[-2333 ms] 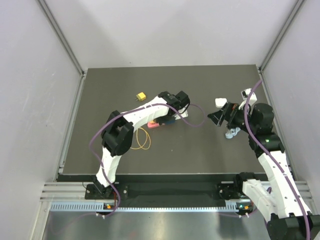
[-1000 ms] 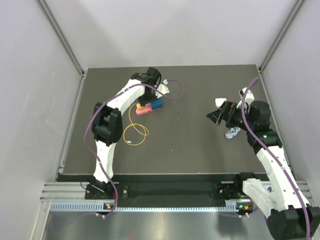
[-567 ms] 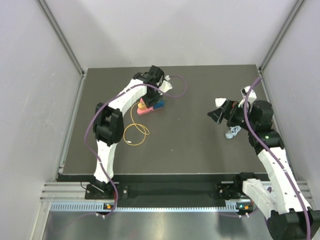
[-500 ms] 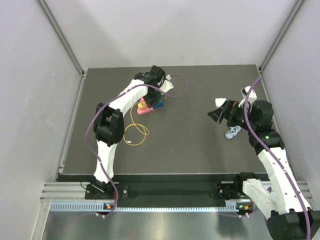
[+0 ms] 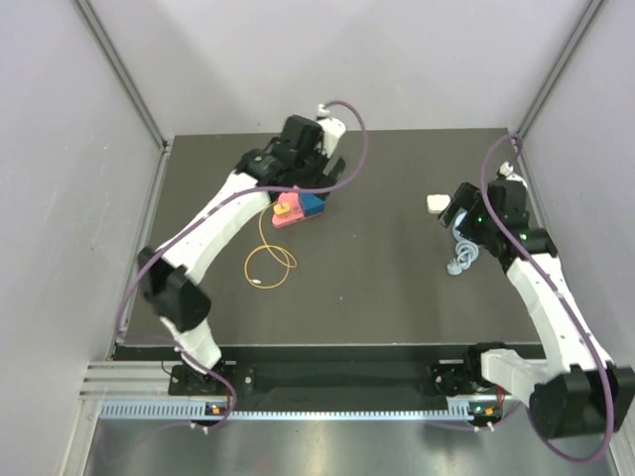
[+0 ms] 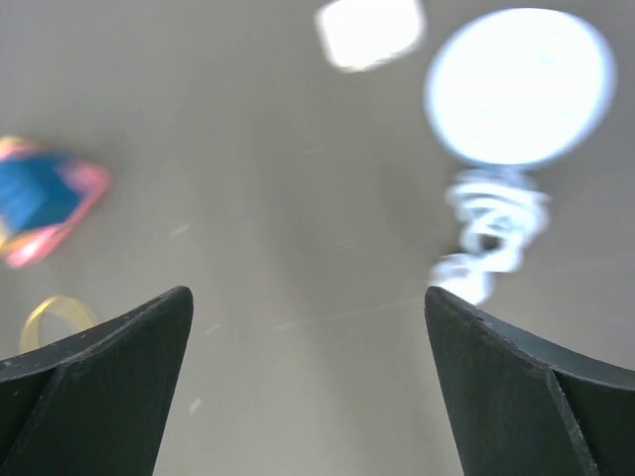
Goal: Insert the plug
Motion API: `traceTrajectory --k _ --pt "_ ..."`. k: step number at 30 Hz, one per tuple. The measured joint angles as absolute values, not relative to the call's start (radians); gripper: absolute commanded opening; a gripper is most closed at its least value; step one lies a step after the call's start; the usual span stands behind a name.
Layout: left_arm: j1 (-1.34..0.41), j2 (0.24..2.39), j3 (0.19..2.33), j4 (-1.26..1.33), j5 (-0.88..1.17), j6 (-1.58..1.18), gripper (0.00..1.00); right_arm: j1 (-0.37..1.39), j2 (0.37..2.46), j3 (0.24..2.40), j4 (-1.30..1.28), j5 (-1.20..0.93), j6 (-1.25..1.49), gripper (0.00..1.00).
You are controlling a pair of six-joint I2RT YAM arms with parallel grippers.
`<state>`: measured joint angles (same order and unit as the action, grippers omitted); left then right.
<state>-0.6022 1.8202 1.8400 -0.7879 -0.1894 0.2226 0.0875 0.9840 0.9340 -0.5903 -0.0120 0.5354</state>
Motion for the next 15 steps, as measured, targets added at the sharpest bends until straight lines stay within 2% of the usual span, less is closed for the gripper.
traceTrajectory --k 4,8,12,14,15 --pt "-0.608 1.584 1.726 -0.643 -0.143 0.008 0.99 0.077 1.148 0.994 -0.646 0.155 0.556 1.00" --pt "-0.589 1.387 1.546 -0.527 -0.062 -0.096 0.98 0.057 1.304 1.060 -0.653 0.217 0.534 1.00" --pt "-0.573 1.335 1.410 -0.458 -0.060 -0.176 0.86 0.057 1.453 1.183 -0.619 0.162 0.451 1.00" --pt "-0.530 1.347 1.353 -0.437 -0.063 -0.241 0.76 0.066 1.514 1.243 -0.596 0.133 0.418 1.00" --pt "-0.492 1.362 1.339 -0.437 -0.070 -0.279 0.74 0.071 1.532 1.261 -0.583 0.124 0.404 1.00"
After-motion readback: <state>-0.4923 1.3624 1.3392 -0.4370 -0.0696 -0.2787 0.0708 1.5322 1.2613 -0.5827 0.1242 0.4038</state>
